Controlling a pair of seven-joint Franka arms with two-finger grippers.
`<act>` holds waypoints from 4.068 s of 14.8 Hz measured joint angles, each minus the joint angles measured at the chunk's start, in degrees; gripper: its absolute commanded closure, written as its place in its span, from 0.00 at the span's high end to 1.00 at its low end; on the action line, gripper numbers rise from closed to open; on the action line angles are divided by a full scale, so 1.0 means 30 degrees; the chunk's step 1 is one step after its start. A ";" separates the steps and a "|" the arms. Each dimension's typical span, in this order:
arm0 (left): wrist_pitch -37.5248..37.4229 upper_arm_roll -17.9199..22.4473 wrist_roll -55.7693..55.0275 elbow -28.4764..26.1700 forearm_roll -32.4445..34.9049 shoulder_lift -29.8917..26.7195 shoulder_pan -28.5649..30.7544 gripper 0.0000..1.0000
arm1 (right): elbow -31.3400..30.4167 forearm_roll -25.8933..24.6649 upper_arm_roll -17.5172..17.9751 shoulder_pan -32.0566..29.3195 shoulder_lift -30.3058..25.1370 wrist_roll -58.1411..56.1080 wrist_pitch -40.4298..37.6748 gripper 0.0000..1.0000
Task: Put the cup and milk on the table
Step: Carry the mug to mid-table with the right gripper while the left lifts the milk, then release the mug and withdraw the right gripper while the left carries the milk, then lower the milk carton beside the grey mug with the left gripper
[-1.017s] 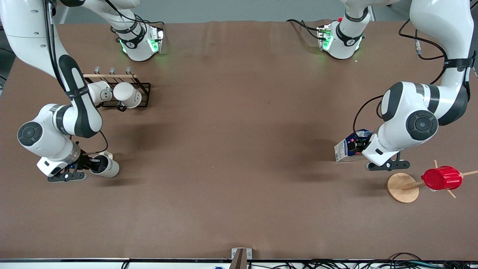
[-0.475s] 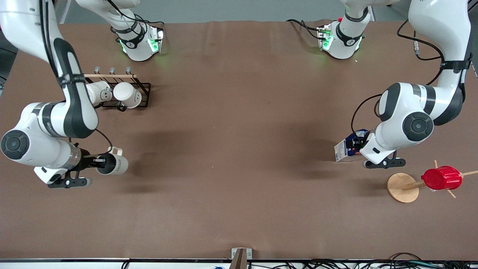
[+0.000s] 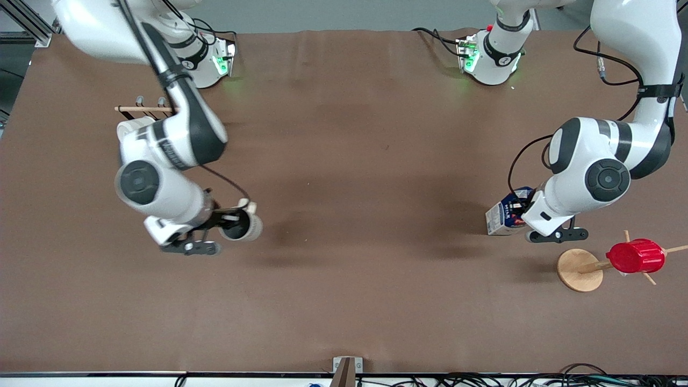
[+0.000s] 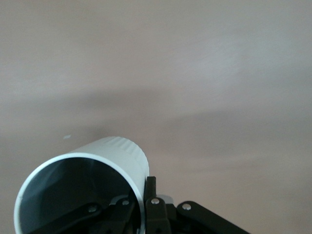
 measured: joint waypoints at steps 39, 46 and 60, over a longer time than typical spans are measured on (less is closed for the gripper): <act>-0.3116 -0.1169 -0.9544 0.8815 -0.0662 0.5335 -0.8075 0.08 | 0.3025 -0.2536 0.0726 -0.2701 -0.4442 0.2101 -0.6225 1.00; -0.2769 -0.1174 -1.0583 0.8862 -0.0662 0.5685 -0.8805 0.09 | 0.2954 -0.0667 -0.3122 -0.3574 -0.7869 -0.6525 -1.0352 1.00; -0.2765 -0.1752 -0.9082 0.8854 -0.0742 0.5870 -0.9043 0.20 | 0.2254 -0.0403 -0.3283 -0.3822 -0.8277 -0.8493 -0.9436 1.00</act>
